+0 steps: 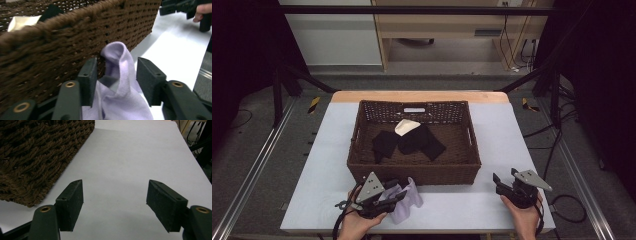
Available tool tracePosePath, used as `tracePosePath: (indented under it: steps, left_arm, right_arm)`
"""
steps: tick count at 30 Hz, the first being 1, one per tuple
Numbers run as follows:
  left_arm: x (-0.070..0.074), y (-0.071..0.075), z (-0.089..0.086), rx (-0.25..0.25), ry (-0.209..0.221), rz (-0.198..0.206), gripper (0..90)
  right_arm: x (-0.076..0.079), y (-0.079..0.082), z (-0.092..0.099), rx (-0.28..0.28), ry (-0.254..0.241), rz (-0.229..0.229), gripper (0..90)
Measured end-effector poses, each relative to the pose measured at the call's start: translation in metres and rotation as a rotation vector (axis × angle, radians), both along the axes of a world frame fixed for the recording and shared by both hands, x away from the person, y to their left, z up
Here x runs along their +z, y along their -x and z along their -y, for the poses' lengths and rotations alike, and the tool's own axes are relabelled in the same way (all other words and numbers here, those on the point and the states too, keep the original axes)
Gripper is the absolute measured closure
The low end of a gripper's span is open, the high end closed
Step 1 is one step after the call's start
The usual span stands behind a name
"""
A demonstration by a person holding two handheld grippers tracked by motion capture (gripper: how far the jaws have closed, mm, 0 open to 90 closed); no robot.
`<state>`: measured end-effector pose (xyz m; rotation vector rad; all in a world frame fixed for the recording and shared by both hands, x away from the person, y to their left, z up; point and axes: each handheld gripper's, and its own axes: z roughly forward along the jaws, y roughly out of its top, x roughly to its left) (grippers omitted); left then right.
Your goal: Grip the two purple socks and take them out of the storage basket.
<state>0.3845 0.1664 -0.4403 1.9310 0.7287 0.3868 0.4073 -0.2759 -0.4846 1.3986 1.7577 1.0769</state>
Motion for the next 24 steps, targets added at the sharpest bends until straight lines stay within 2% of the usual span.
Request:
tracePosePath:
  steps: [4, 11, 13, 15, 16, 17, 18, 24]
  left_arm:
    - [0.003, 0.0, -0.009, 0.02, 0.014, 0.008, 44.6]
    - [0.002, 0.004, -0.028, 0.059, 0.017, 0.01, 42.5]
    - [-0.002, 0.006, -0.041, 0.087, 0.012, 0.006, 42.5]
    - [-0.003, 0.006, -0.044, 0.1, 0.007, 0.008, 43.1]
    - [-0.006, 0.005, -0.054, 0.138, 0.002, 0.004, 43.1]
    - [-0.006, 0.005, -0.054, 0.138, 0.002, 0.004, 43.2]
    - [-0.01, 0.005, -0.061, 0.17, -0.002, -0.005, 43.4]
    - [-0.017, 0.005, -0.079, 0.22, -0.026, -0.032, 45.4]
  right_arm:
    - [0.0, 0.0, 0.0, -0.001, -0.006, 0.003, 28.8]
    - [0.0, 0.001, 0.0, -0.001, -0.006, 0.005, 28.4]
    - [0.0, 0.0, 0.0, -0.001, -0.005, 0.002, 28.3]
    - [0.0, 0.0, 0.0, -0.003, -0.005, 0.002, 28.3]
    - [0.0, 0.0, 0.0, -0.002, -0.003, 0.003, 28.1]
    - [0.0, 0.0, 0.0, -0.002, -0.006, 0.001, 28.1]
    - [0.0, 0.0, 0.0, -0.003, -0.006, 0.001, 27.9]
    - [0.0, 0.0, 0.001, -0.008, -0.01, -0.001, 27.3]
